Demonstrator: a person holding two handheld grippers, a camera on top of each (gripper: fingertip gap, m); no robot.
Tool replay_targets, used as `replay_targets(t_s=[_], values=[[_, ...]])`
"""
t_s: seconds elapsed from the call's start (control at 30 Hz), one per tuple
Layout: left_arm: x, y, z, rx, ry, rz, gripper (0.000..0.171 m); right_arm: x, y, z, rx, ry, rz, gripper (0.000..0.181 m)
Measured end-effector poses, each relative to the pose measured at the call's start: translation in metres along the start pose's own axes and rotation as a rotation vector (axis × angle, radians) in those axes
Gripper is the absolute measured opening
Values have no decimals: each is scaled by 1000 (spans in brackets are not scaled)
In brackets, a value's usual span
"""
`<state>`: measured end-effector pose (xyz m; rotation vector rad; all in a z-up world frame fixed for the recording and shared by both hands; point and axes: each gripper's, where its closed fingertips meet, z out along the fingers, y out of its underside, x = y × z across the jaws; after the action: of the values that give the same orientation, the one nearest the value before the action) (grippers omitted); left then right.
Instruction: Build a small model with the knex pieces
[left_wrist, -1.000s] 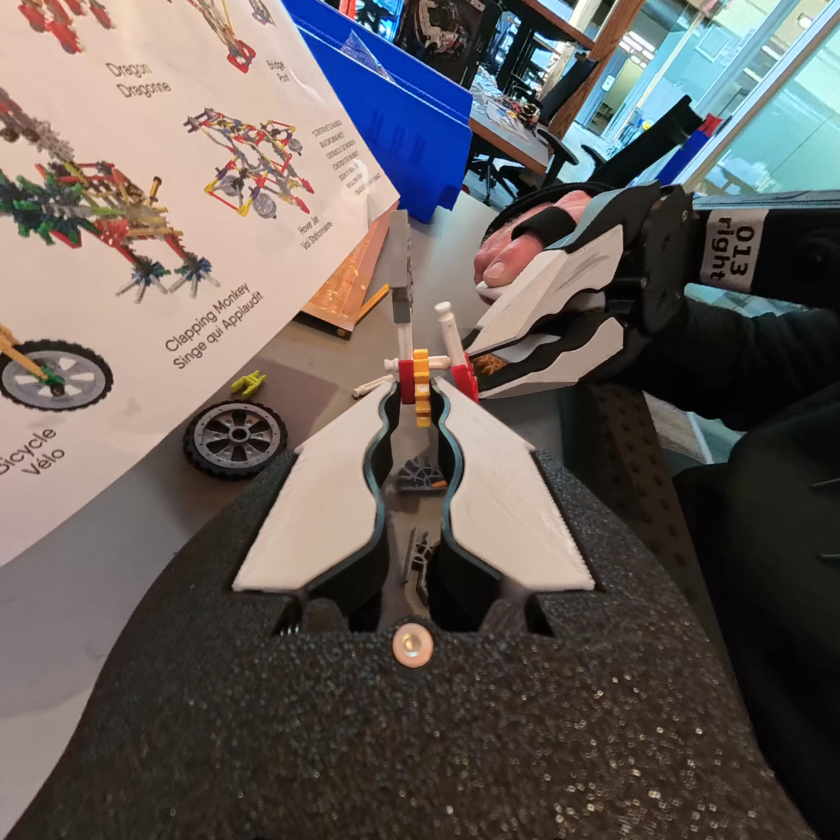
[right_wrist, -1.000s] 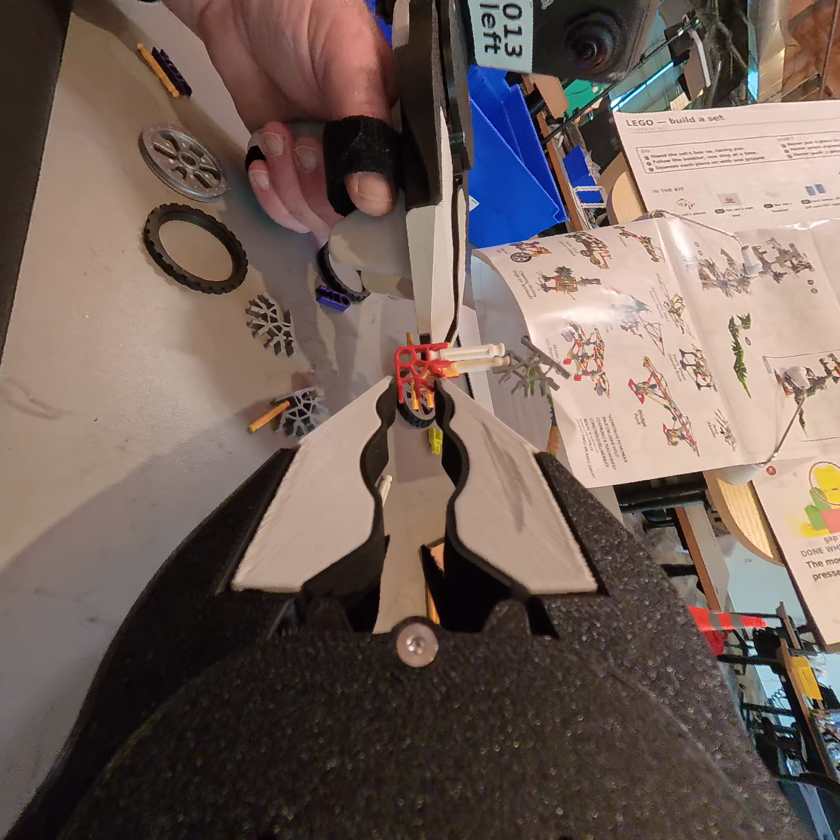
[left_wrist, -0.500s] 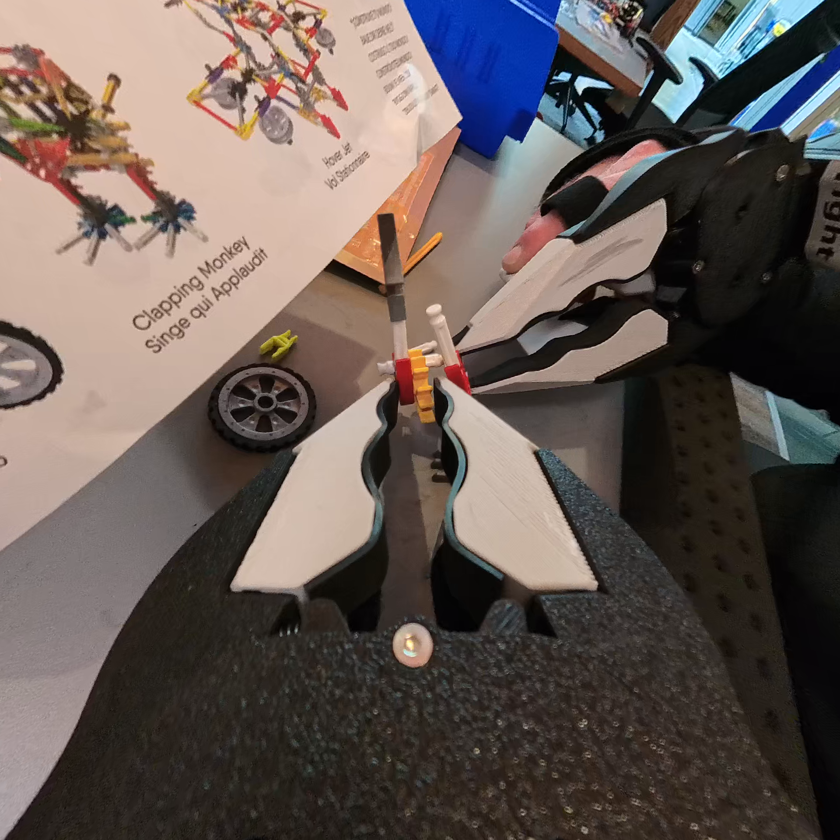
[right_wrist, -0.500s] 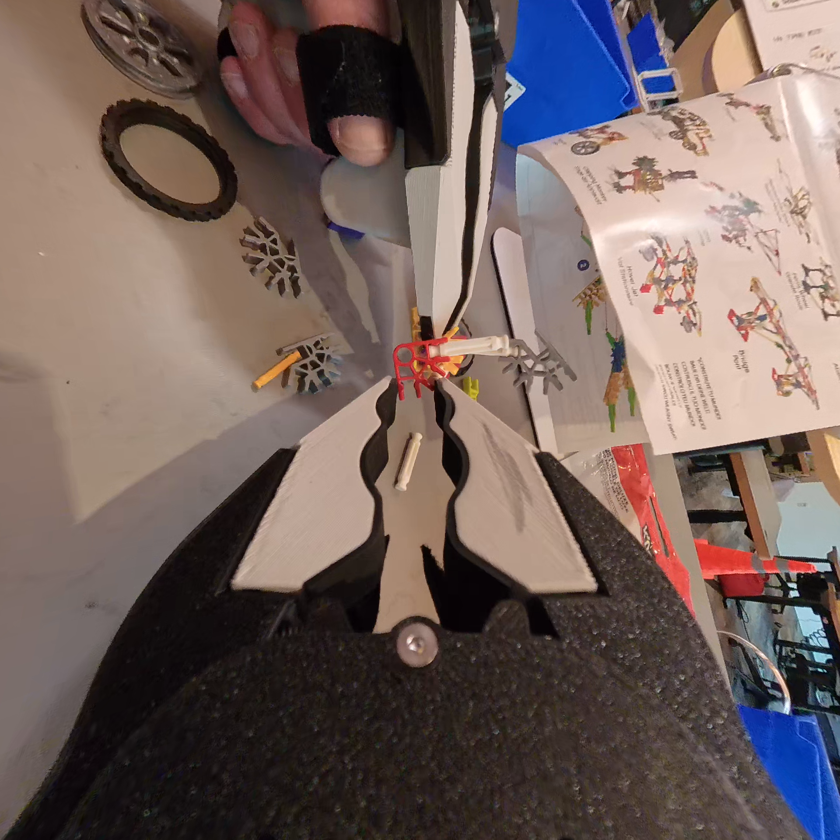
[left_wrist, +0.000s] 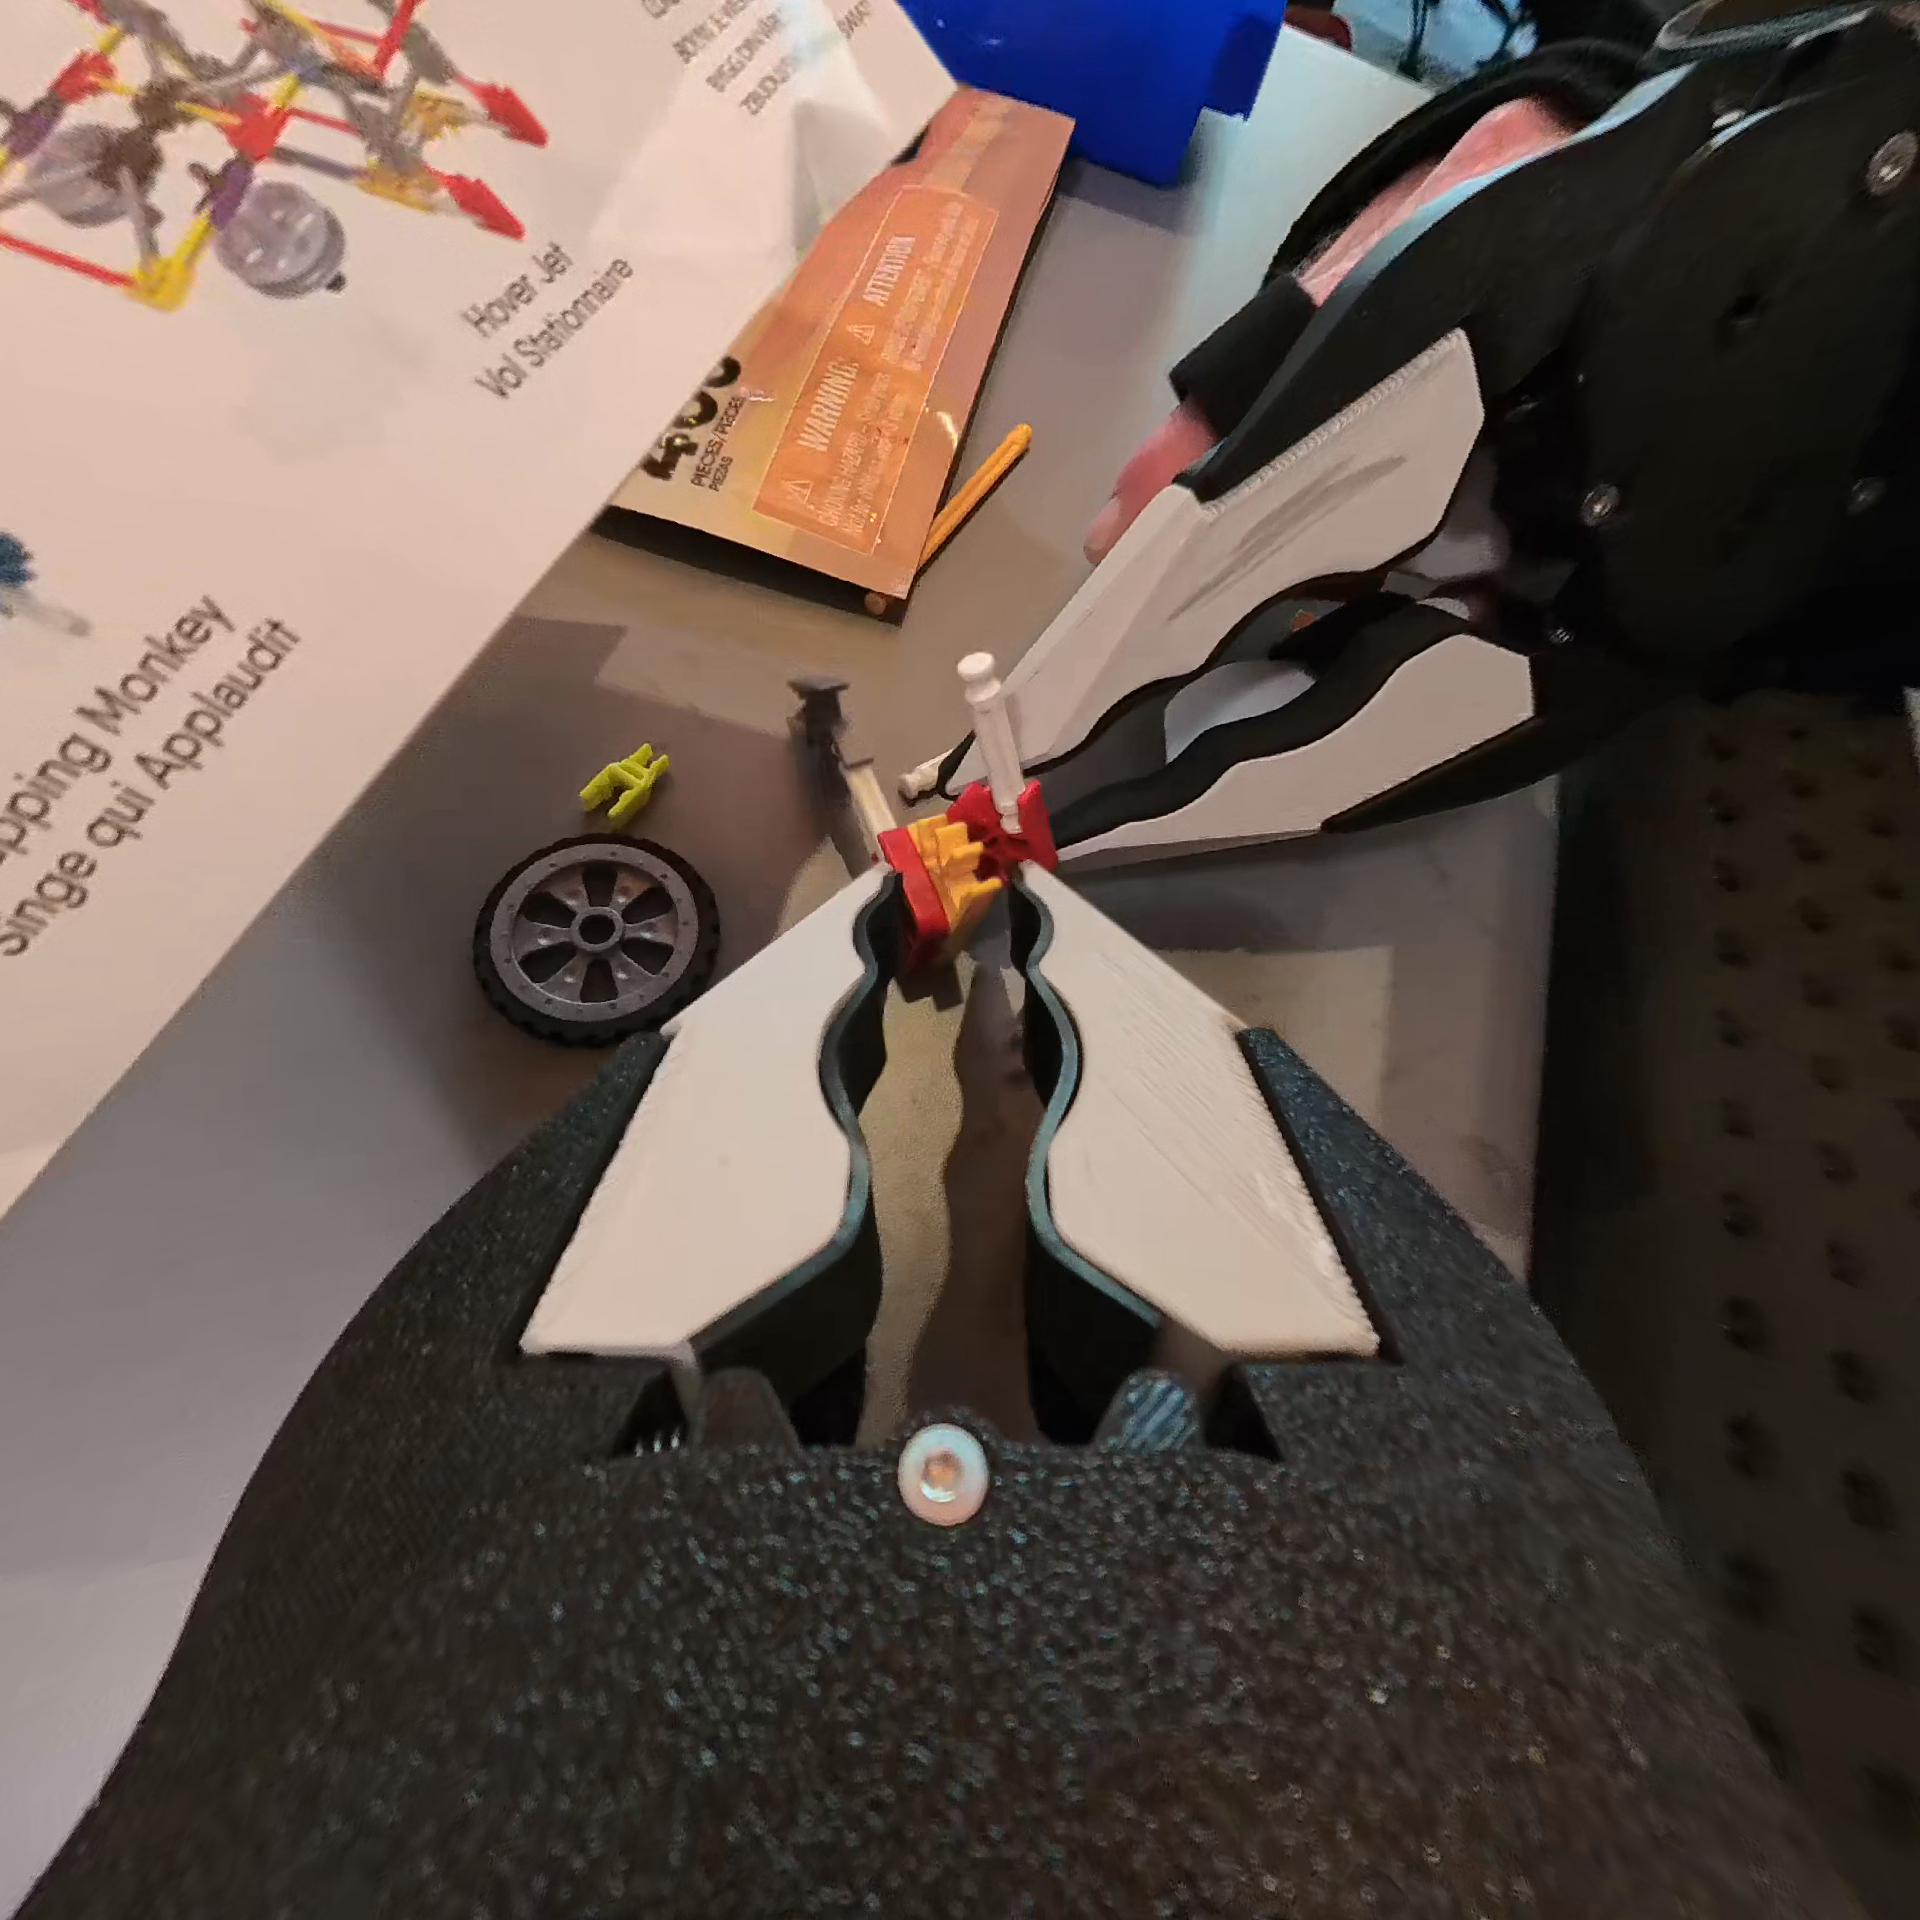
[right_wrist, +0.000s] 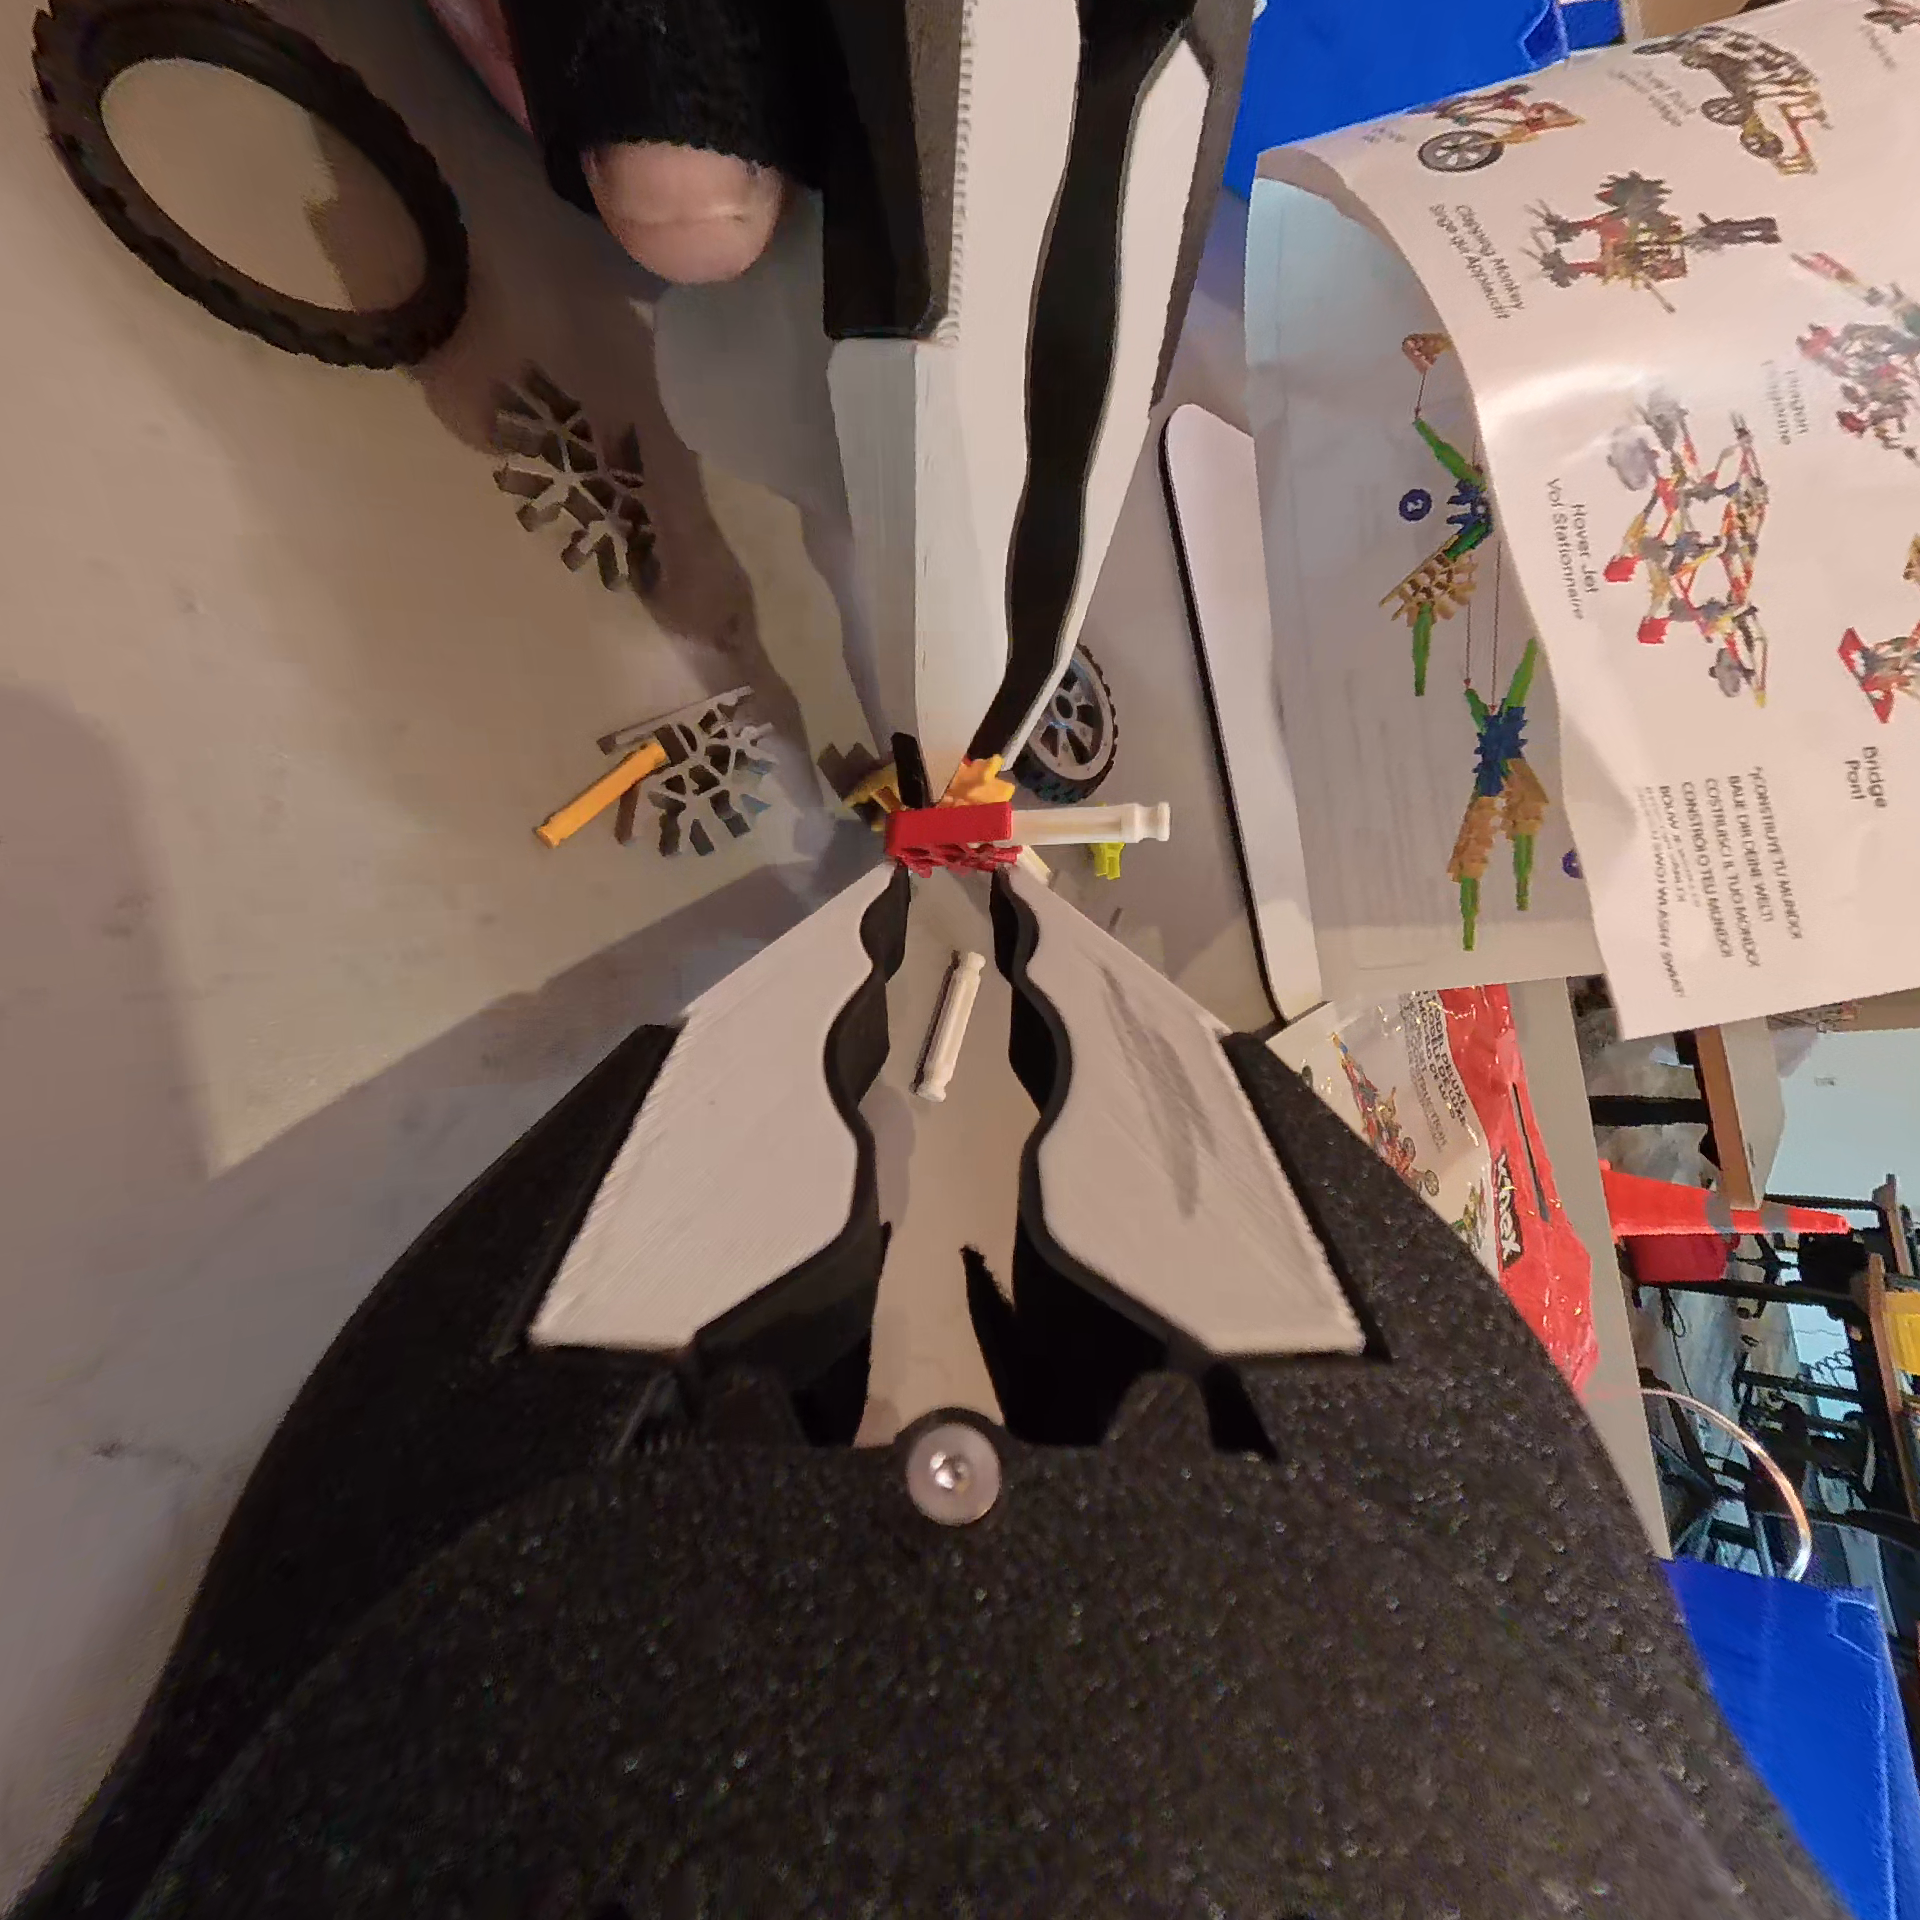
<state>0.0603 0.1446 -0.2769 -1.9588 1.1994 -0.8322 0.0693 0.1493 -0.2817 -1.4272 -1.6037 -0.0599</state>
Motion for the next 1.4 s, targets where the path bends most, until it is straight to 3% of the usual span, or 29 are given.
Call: replay_targets(t_s=[0.17, 0.4, 0.6, 0.77, 0.9, 1.07, 1.13, 1.2, 1.4], values=[[-1, 2, 2, -27, -26, 40, 17, 2, 0, -3, 12, -10, 37, 0], [-1, 5, 2, -47, -34, 74, 16, -5, 2, -8, 48, -123, 166, 1], [-5, 7, 1, -60, -55, 88, 16, -18, -15, -22, 127, -237, 195, 23], [-5, 14, -3, -115, -63, 136, 16, -31, -4, -10, 36, -253, 118, 23], [3, 18, -12, -159, -42, 191, 16, -34, -4, -9, 33, -277, 134, 8], [28, 30, -12, -231, 41, 279, 16, -34, -3, -9, 37, -284, 155, 8], [27, 34, -5, -254, 11, 318, 17, -34, -4, -9, 41, -287, 161, 8], [26, 31, -2, -241, -6, 313, 6, -35, -5, -10, 47, -295, 165, 8], [26, 26, -4, -220, -5, 319, 5, -34, -5, -12, 60, -298, 160, 13]])
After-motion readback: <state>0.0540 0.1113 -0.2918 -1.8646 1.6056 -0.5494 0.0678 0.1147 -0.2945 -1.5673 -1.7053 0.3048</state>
